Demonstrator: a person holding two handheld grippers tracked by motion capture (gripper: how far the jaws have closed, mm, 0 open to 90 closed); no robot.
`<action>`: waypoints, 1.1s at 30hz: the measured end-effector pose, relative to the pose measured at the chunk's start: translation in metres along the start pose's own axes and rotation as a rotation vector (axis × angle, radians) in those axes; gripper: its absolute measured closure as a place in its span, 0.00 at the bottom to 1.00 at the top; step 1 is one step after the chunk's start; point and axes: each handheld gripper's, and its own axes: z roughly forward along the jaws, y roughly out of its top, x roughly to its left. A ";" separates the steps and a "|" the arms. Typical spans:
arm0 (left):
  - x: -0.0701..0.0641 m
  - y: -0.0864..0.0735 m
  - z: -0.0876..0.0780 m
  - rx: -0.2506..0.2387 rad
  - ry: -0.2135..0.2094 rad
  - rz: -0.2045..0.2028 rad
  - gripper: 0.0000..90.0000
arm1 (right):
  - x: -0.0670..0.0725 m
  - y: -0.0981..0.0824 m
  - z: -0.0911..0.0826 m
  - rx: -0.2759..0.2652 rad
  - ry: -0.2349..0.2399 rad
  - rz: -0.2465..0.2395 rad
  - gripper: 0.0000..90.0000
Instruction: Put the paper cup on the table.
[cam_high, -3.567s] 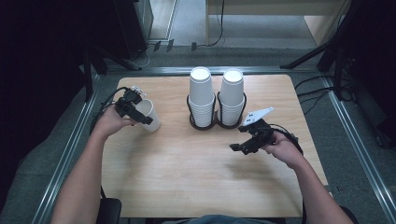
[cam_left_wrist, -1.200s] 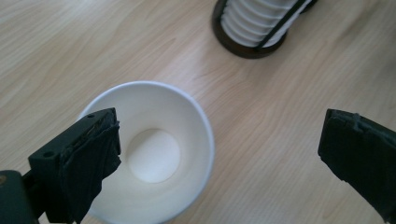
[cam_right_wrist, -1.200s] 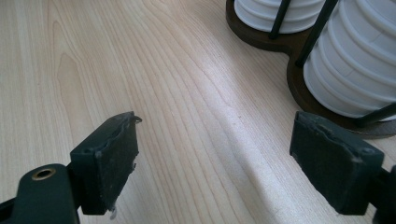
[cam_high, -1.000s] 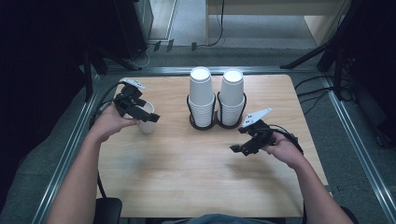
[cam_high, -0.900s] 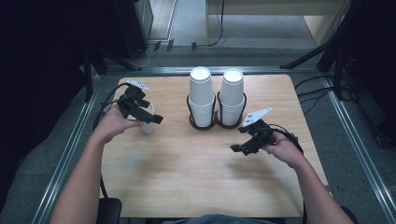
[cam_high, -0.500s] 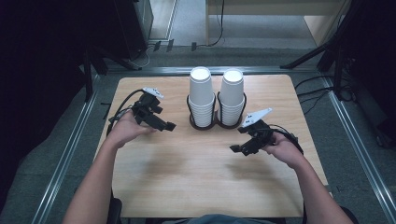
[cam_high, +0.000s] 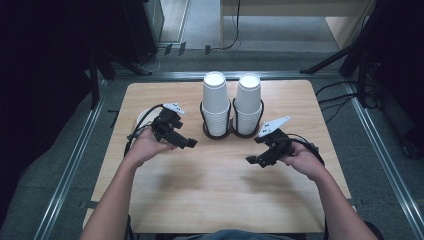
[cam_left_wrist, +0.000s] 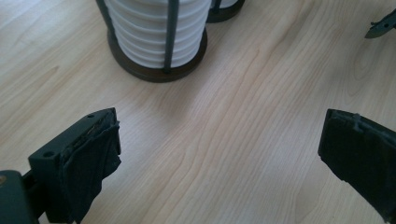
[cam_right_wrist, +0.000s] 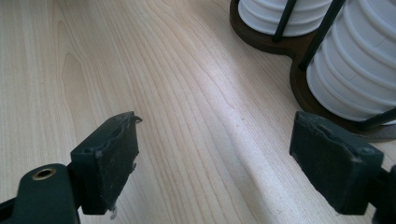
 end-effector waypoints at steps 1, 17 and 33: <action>-0.002 0.000 0.002 -0.002 -0.007 0.002 0.00 | 0.000 0.000 0.000 -0.002 0.000 -0.001 0.17; -0.029 -0.004 0.029 0.047 -0.030 0.058 0.00 | 0.001 0.000 -0.001 -0.004 0.001 -0.009 0.17; -0.049 -0.002 0.050 0.022 -0.001 0.080 0.00 | 0.003 -0.001 0.000 0.000 -0.003 -0.034 0.17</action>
